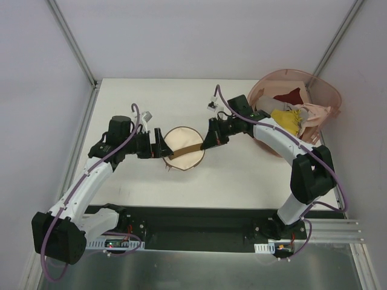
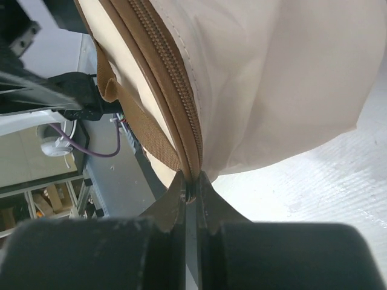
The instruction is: Unzip the laundry bag and remove the bra
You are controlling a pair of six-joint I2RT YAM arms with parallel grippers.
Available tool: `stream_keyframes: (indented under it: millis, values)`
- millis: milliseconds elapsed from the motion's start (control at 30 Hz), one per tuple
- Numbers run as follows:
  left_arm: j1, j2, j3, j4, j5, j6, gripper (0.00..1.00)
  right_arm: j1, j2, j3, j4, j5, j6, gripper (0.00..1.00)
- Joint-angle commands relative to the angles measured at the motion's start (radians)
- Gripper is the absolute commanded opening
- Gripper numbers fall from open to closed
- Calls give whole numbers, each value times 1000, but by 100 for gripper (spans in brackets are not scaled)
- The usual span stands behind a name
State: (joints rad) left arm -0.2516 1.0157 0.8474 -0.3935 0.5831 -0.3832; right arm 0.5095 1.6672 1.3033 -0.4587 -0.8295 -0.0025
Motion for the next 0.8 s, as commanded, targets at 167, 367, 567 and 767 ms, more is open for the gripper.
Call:
stream_keyframes:
  millis: [167, 367, 567, 767]
  values:
    - [5, 27, -76, 235, 127, -135, 82, -2, -73, -10, 26, -120, -27, 1]
    - [5, 43, -152, 375, 188, -229, 68, -11, -67, -22, 66, -145, -2, 0]
    - [5, 60, -171, 378, 173, -212, 99, -14, -69, -29, 97, -181, 24, 0]
    - [5, 75, -202, 450, 184, -261, 85, -16, -73, -36, 106, -194, 32, 0]
